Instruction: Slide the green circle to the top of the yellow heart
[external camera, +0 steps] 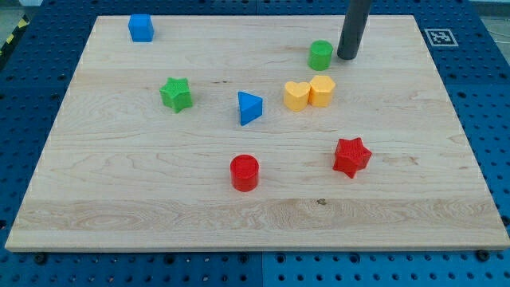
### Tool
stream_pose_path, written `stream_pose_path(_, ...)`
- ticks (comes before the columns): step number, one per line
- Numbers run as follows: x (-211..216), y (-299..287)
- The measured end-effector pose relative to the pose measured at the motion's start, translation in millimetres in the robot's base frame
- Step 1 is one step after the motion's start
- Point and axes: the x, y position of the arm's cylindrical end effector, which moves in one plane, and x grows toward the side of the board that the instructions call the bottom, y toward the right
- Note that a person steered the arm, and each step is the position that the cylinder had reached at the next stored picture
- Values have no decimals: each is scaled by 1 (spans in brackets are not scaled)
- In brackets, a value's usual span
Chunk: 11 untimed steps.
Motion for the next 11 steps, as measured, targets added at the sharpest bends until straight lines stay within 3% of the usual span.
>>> stream_pose_path(5, 0, -29)
stream_pose_path(7, -31, -47)
stream_pose_path(9, 32, -51)
stream_pose_path(11, 29, -62)
